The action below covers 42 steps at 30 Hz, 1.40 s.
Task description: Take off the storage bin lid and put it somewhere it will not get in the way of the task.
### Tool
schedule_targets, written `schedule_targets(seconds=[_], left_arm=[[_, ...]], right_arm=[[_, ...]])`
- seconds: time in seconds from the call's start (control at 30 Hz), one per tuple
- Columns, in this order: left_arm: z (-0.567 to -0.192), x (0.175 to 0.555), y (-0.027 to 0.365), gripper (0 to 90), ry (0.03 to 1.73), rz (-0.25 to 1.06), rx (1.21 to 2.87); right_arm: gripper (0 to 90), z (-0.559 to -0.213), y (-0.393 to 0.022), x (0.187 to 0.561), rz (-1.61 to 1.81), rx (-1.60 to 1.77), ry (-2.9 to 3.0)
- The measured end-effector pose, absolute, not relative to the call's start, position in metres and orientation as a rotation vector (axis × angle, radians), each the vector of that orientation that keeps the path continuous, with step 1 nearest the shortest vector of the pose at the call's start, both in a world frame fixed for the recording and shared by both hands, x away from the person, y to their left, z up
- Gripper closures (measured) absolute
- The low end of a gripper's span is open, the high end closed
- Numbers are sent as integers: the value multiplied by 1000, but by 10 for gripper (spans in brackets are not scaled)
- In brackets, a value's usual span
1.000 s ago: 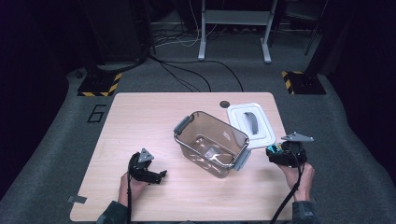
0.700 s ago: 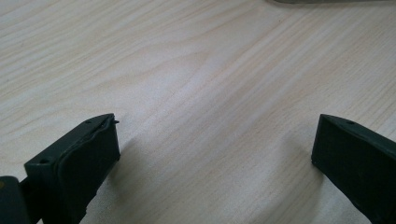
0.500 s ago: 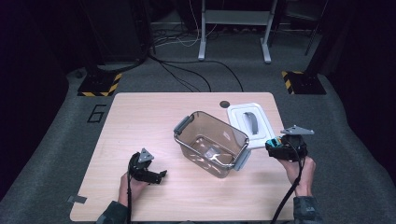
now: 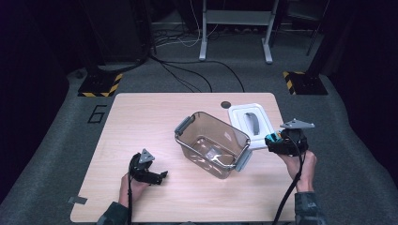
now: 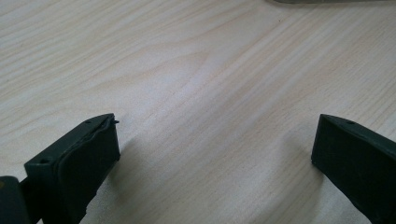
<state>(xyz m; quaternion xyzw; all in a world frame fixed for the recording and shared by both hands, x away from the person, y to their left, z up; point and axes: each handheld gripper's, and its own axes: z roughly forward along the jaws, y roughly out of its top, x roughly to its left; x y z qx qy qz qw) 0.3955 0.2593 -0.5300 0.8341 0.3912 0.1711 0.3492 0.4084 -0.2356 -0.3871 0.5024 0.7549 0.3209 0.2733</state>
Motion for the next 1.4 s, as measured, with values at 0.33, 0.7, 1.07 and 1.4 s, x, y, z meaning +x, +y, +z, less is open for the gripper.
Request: schedule_targets(seconds=[0.33, 0.7, 1.07, 1.4], left_arm=[[-530, 395, 259, 5, 1015, 443, 2160], [-530, 395, 259, 4, 1016, 443, 2160], [-530, 395, 259, 5, 1018, 440, 2160], [-530, 395, 259, 5, 1017, 439, 2160]], right_arm=[[243, -367, -230, 413, 865, 1319, 2024], [243, -343, -213, 422, 859, 1255, 2035], [243, -333, -190, 431, 854, 1198, 2069], [242, -328, -174, 438, 867, 1162, 2094]])
